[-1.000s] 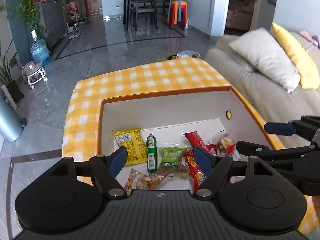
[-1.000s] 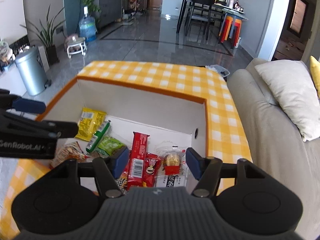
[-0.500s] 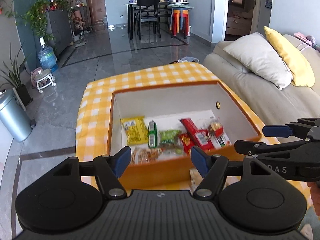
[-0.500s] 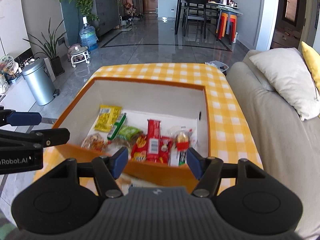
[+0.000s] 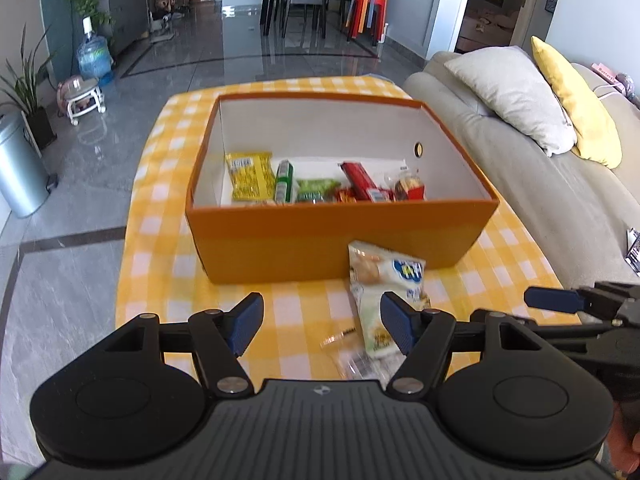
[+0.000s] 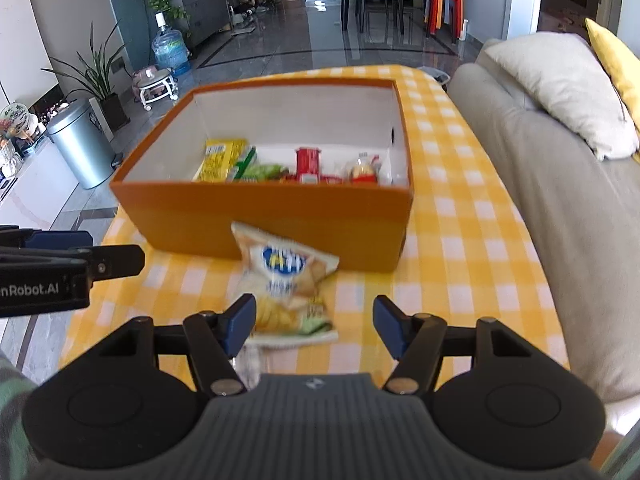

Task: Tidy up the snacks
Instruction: 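Withdraw both tools from the box toward the crisp bag on the table, then grasp the crisp bag with the left tool while the right tool grasps the clear white-ball pack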

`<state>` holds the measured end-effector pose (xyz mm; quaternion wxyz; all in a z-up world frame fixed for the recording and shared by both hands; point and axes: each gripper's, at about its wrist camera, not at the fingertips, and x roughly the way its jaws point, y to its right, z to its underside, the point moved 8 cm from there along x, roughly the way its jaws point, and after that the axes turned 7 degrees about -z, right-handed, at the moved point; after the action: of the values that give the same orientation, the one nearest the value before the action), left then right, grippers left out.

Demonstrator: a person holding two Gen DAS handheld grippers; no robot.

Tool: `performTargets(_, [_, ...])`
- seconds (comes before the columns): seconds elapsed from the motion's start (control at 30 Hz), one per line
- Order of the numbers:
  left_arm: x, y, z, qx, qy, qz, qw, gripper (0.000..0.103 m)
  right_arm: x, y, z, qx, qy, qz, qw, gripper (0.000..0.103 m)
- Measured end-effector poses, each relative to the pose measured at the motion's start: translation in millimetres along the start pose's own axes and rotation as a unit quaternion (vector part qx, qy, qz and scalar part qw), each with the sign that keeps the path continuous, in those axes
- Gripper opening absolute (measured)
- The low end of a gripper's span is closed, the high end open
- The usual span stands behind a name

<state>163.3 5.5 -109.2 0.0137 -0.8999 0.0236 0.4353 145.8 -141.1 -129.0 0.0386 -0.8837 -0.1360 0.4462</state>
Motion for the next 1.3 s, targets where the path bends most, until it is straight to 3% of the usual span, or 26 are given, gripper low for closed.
performTargets(0.4, [16.6, 11.8, 26.3, -0.021, -0.042, 0.020, 0.9987, 0.077, 10.0, 9.3, 31.8, 0.016, -0.038, 0.013, 0.999, 0.063])
performTargets(0.7, [31.5, 8.5, 33.9, -0.069, -0.079, 0.053, 0.9931, 0.074, 29.6, 2.0, 39.2, 0.018, -0.053, -0.019, 0.998, 0.053])
performTargets(0.83, [39.5, 15.5, 39.0, -0.057, -0.095, 0.061, 0.9919, 0.065, 41.8, -8.6, 41.6, 0.012, -0.060, -0.038, 0.997, 0.049])
performTargets(1.0, [45.8, 32.4, 32.3, -0.036, -0.082, 0.081, 0.9926, 0.066, 54.2, -9.5, 45.8, 0.014, -0.076, -0.037, 0.996, 0.048])
performTargets(1.07, [48.9, 39.3, 26.0, -0.026, -0.076, 0.086, 0.9930, 0.067, 56.3, -4.9, 44.6, 0.015, -0.077, -0.026, 0.997, 0.047])
performTargets(1.17, [57.7, 46.5, 16.6, -0.023, -0.069, 0.089, 0.9934, 0.077, 56.8, 12.1, 36.9, 0.028, -0.071, 0.005, 0.997, 0.047])
performTargets(1.3, [74.8, 54.2, 7.6, -0.026, -0.069, 0.087, 0.9935, 0.080, 56.0, 39.6, 24.8, 0.063, -0.058, 0.039, 0.996, 0.048])
